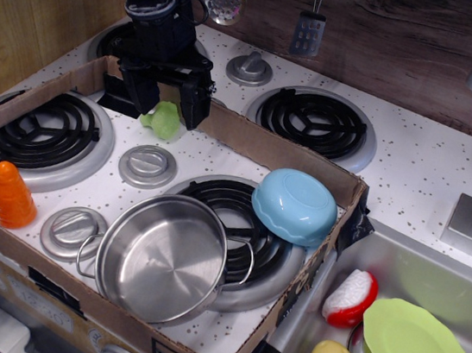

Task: Put broccoli in pot

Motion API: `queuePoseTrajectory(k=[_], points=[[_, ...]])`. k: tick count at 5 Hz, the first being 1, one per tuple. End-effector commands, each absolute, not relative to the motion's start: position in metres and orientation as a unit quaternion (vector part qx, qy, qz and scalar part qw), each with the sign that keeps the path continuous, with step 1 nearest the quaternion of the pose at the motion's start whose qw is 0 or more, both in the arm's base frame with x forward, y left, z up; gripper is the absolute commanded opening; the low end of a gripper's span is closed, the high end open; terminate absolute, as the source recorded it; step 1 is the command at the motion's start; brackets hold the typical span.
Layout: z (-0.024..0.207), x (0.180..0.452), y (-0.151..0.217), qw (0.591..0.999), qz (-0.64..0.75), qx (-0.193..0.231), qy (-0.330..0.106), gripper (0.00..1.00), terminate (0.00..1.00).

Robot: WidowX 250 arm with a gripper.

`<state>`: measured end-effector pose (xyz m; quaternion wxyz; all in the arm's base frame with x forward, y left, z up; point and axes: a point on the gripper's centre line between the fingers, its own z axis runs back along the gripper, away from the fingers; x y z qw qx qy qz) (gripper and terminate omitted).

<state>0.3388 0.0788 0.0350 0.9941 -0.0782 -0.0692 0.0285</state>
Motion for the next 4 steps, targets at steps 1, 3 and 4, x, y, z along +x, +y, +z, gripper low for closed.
queuePoseTrajectory(k=[1,3,4], points=[[0.044,0.346,0.089,0.992,0.061,-0.059,-0.089,1.00,0.00],[0.026,0.363,0.085,0.993,0.088,-0.052,-0.059,1.00,0.00],[0.021,0.369,0.087,0.993,0.085,-0.071,-0.044,0.00,0.00]])
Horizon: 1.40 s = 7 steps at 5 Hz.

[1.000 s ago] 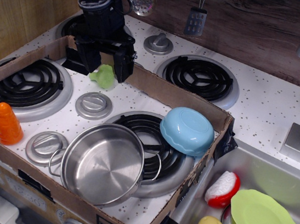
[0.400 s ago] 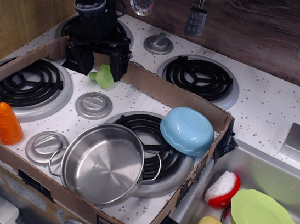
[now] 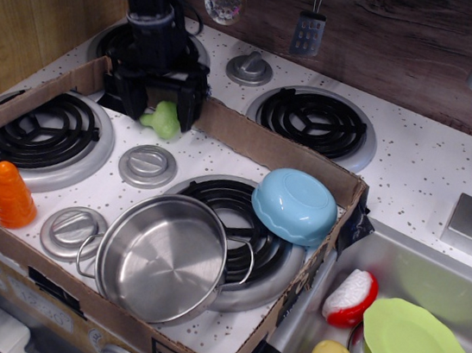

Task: Put broccoli in pot

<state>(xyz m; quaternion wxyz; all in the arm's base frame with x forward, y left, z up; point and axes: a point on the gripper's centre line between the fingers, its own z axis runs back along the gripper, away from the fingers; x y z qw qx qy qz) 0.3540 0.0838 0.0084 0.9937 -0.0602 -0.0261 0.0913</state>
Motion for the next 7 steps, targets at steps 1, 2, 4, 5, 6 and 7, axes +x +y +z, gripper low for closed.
queuePoseTrajectory(k=[1,2,4,5,6,7], points=[[0.020,0.369,0.083,0.992,0.088,-0.063,-0.058,0.00,0.00],[0.025,0.362,0.078,0.993,0.078,-0.056,-0.069,0.00,0.00],[0.067,0.336,0.052,0.993,0.066,-0.026,-0.089,0.00,0.00],[0.089,0.324,0.040,0.993,0.066,-0.009,-0.092,0.00,0.00],[0.102,0.309,0.036,0.993,0.064,-0.008,-0.101,0.00,0.00],[0.097,0.293,0.027,0.992,0.074,-0.008,-0.098,0.00,0.00]])
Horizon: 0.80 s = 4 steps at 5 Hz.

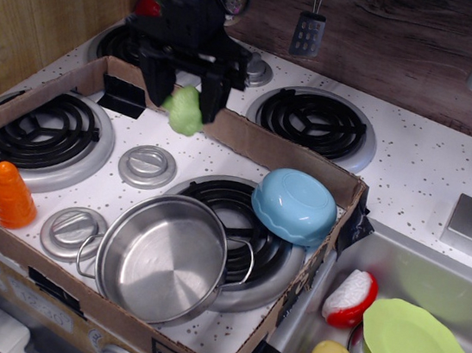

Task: Put broccoli in pot

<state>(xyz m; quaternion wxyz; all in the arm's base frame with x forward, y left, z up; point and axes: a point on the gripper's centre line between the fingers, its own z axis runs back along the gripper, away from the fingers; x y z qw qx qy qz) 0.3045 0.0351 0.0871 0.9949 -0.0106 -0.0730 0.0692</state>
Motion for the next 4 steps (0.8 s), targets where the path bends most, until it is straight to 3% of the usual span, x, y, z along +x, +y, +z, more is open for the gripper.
queuePoseTrajectory(k=[1,4], points=[[0.095,0.275,0.020,0.991,0.085,-0.014,-0.102,0.00,0.00],[0.091,0.242,0.002,0.987,0.118,-0.017,-0.111,0.00,0.00]])
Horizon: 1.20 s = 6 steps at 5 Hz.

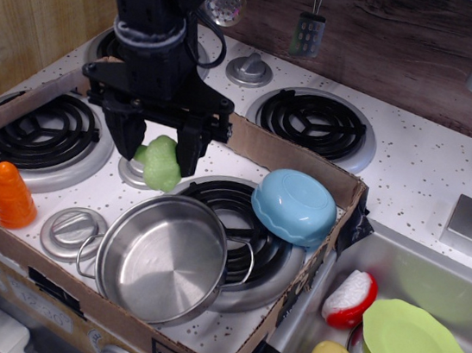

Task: Put broccoli in pot

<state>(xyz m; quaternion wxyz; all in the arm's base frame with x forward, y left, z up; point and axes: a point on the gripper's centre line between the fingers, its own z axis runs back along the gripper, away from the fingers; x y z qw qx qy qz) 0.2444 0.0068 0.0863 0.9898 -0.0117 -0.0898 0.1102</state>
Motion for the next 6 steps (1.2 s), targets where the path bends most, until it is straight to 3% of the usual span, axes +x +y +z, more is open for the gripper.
queuePoseTrajectory(k=[1,2,3,6], points=[[0.091,0.235,-0.009,0.986,0.124,-0.012,-0.115,0.00,0.00],[0.089,0.231,-0.016,0.986,0.113,-0.019,-0.120,0.00,0.00],[0.090,0.233,-0.017,0.987,0.108,-0.020,-0.121,1.00,0.00],[0.091,0.246,-0.012,0.992,0.075,-0.030,-0.101,1.00,0.00]])
